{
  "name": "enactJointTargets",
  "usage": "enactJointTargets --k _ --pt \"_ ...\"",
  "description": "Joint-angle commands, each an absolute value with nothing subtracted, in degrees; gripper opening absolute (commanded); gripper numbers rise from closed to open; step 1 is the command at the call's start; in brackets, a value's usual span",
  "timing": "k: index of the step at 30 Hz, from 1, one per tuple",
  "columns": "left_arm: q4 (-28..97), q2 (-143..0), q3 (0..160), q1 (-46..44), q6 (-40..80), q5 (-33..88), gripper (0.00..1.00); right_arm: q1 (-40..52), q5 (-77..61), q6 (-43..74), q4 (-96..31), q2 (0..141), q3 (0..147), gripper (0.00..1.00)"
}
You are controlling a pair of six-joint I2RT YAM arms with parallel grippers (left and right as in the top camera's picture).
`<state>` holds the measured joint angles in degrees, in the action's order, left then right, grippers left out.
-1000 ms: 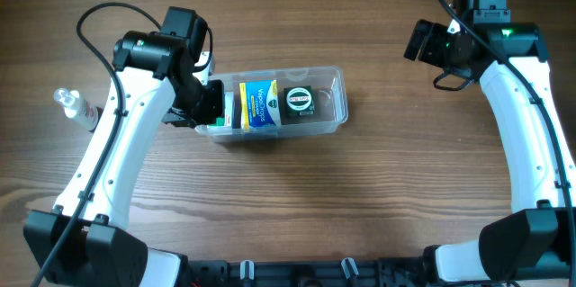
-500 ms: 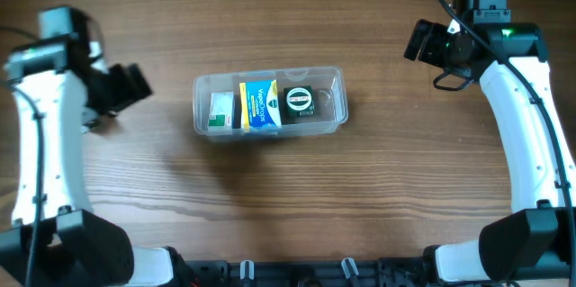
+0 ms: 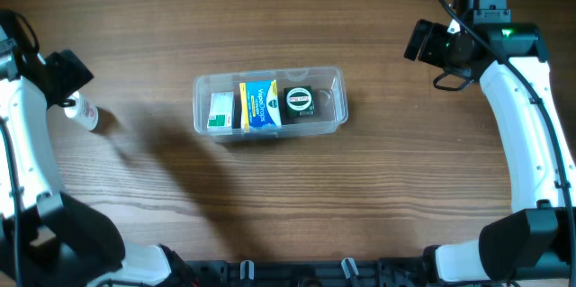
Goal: Pack container
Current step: 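Open the left gripper and move it left to the clear bottle, then grasp the small clear bottle with the left gripper and lift it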
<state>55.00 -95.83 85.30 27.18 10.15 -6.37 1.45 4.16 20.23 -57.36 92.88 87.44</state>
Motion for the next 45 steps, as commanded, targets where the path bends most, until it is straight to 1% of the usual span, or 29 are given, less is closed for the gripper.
enactJointTargets --k 1,6,12,13,17,19,20,21,25,26,27,33,34,37,40,42,45 --pt "54.8 -100.8 85.4 27.8 9.2 -7.6 0.91 1.5 5.1 19.6 -57.2 93.4 87.4 1.0" --pt "53.8 -105.4 85.4 28.7 9.2 -7.6 0.89 1.5 5.1 19.6 -57.2 93.4 87.4 1.0" --pt "52.6 -105.8 85.4 30.9 9.2 -7.6 0.8 1.5 5.1 19.6 -57.2 93.4 87.4 1.0" --pt "52.6 -105.8 85.4 31.0 9.2 -7.6 0.78 1.5 5.1 19.6 -57.2 93.4 87.4 1.0" --pt "52.5 -105.8 85.4 31.1 9.3 -7.1 0.54 1.5 5.1 19.6 -57.2 93.4 87.4 1.0" --pt "52.5 -105.8 85.4 31.1 9.3 -7.1 0.45 1.5 5.1 19.6 -57.2 93.4 87.4 1.0" --pt "52.5 -105.8 85.4 31.1 9.2 -7.0 0.38 1.5 5.1 19.6 -57.2 93.4 87.4 1.0" --pt "52.5 -105.8 85.4 31.1 9.3 -6.9 0.36 1.5 5.1 19.6 -57.2 93.4 87.4 1.0" --pt "52.3 -105.8 85.4 31.1 9.3 -6.9 0.36 1.5 5.1 19.6 -57.2 93.4 87.4 1.0" --pt "52.3 -105.8 85.4 31.1 9.3 -6.9 0.41 1.5 5.1 19.6 -57.2 93.4 87.4 1.0" --pt "52.3 -105.8 85.4 31.1 9.2 -6.9 0.5 1.5 5.1 19.6 -57.2 93.4 87.4 1.0" --pt "52.0 -105.8 85.4 31.1 9.2 -6.9 0.51 1.5 5.1 19.6 -57.2 93.4 87.4 1.0" --pt "51.9 -105.8 85.4 31.1 9.2 -6.9 0.51 1.5 5.1 19.6 -57.2 93.4 87.4 1.0" --pt "51.1 -105.8 85.4 31.1 9.2 -6.9 0.46 1.5 5.1 19.6 -57.2 93.4 87.4 1.0" --pt "50.7 -105.8 85.4 31.1 9.2 -6.9 0.39 1.5 5.1 19.6 -57.2 93.4 87.4 1.0" --pt "50.7 -105.8 85.4 31.1 9.2 -6.9 0.38 1.5 5.1 19.6 -57.2 93.4 87.4 1.0" --pt "50.6 -105.8 85.4 31.1 9.2 -6.9 0.34 1.5 5.1 19.6 -57.2 93.4 87.4 1.0"
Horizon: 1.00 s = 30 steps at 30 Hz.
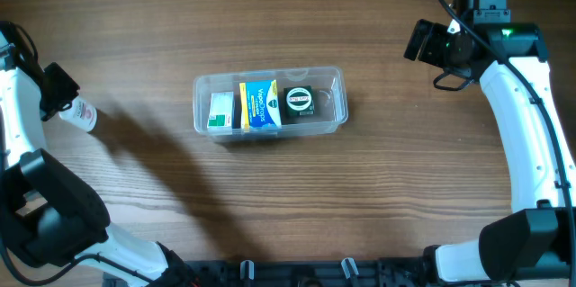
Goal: Pack container
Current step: 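Grasp the small clear bottle with the left gripper and lift it, then carry the clear bottle right and lower it into the container's right side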
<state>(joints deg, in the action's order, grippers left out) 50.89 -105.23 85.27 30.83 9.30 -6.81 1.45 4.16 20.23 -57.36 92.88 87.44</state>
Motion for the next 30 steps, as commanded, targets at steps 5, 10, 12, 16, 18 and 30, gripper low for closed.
enactJointTargets --k 5,10,12,16,18,30 --pt "50.3 -105.8 85.4 31.1 9.2 -4.3 0.28 1.5 5.1 19.6 -57.2 93.4 87.4 1.0" --pt "50.5 -105.8 85.4 31.1 9.2 -4.3 0.18 1.5 5.1 19.6 -57.2 93.4 87.4 1.0" --pt "50.6 -105.8 85.4 31.1 9.2 -4.3 0.17 1.5 5.1 19.6 -57.2 93.4 87.4 1.0" --pt "50.8 -105.0 85.5 31.0 9.2 -3.2 0.15 1.5 5.1 19.6 -57.2 93.4 87.4 1.0" --pt "50.7 -103.6 85.6 31.0 9.3 -0.1 0.15 1.5 5.1 19.6 -57.2 93.4 87.4 1.0" --pt "53.3 -83.2 85.6 29.9 9.4 16.7 0.11 1.5 5.1 19.6 -57.2 93.4 87.4 1.0"
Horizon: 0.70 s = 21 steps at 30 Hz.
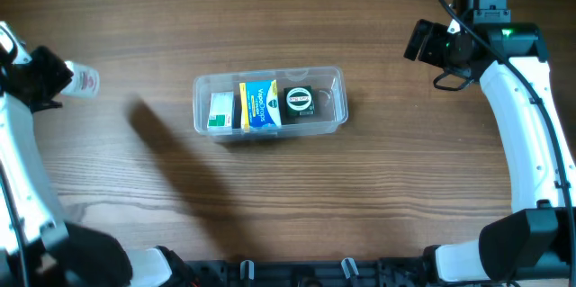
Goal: Pack container
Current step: 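Carry the clear bottle right and lower it into the container's right side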
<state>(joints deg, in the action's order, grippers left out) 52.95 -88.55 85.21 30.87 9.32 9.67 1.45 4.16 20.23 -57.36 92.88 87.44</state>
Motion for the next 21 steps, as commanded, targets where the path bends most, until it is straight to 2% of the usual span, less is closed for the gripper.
enactJointTargets --k 1,3,12,16,21 --pt "53.9 -81.6 85.6 28.7 9.5 17.7 0.11 1.5 5.1 19.6 -57.2 93.4 87.4 1.0" --pt "55.8 -79.0 85.6 24.9 9.5 18.7 0.11 1.5 5.1 19.6 -57.2 93.4 87.4 1.0" --pt "58.1 -75.7 85.5 -12.1 13.0 18.6 0.1 1.5 5.1 19.6 -57.2 93.4 87.4 1.0" --pt "56.9 -79.2 85.5 -23.2 15.0 17.5 0.1 1.5 5.1 19.6 -57.2 93.4 87.4 1.0" --pt "49.2 -88.8 85.5 -31.4 15.5 13.8 0.13 1.5 5.1 19.6 -57.2 93.4 87.4 1.0"
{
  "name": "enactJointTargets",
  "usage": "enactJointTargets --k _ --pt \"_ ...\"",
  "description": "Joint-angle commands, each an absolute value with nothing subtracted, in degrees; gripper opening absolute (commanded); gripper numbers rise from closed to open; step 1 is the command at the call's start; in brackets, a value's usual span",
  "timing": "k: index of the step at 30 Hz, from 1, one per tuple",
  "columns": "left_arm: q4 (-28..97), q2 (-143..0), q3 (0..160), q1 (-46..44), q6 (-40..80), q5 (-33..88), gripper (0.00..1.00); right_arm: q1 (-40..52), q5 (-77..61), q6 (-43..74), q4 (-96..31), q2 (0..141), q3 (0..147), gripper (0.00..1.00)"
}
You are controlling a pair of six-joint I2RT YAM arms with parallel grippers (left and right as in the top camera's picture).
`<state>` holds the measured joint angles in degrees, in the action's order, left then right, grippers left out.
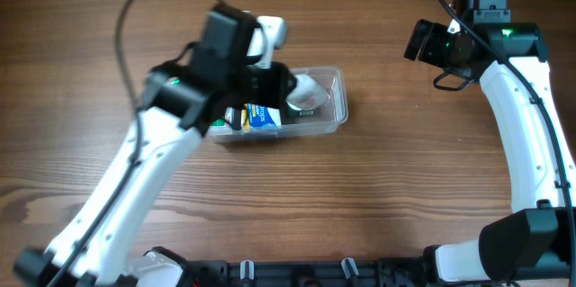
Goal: Pack container
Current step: 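Carry the clear bottle right and lower it into the container's right side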
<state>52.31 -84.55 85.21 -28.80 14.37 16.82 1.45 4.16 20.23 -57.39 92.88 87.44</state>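
Note:
A clear plastic container (339, 100) lies at the table's middle. Inside, a yellow-and-blue box (263, 117) shows below my left arm, which covers the container's left half. My left gripper (292, 84) hangs over the container's right part, shut on a small whitish bottle (309, 91) that is blurred and sits low over that end. The black round item seen there is mostly hidden under the bottle and fingers. My right gripper (418, 40) is held high at the far right, away from the container; its jaws cannot be made out.
The wooden table (378, 197) spreads around the container. My left arm (135, 179) stretches diagonally from the lower left across the table's middle. The right arm (526, 116) runs along the right edge.
My left gripper, then at the far left edge with the small bottle, is now over the container's right end with the bottle. The right arm has not moved.
The small bottle first stood on the table at the far left beside my left gripper. Then the gripper was at the bottle. After that the bottle was held, tilted, farther back at the left edge. Now it is over the container's right end.

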Motion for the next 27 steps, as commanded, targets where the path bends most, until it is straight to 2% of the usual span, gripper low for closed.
enactJointTargets --k 1,6,16,25,27 --pt "48.1 -90.3 85.5 -31.8 15.4 12.2 0.14 1.5 5.1 19.6 -57.2 93.4 87.4 1.0" --pt "47.0 -94.6 85.5 -31.7 10.7 11.6 0.15 1.5 5.1 19.6 -57.2 93.4 87.4 1.0" --pt "48.3 -102.1 85.5 -31.7 9.2 10.3 0.17 1.5 5.1 19.6 -57.2 93.4 87.4 1.0" --pt "50.8 -103.2 85.5 -31.8 7.7 10.4 0.19 1.5 5.1 19.6 -57.2 93.4 87.4 1.0" --pt "50.8 -103.2 85.5 -31.8 7.7 10.3 0.26 1.5 5.1 19.6 -57.2 93.4 87.4 1.0"
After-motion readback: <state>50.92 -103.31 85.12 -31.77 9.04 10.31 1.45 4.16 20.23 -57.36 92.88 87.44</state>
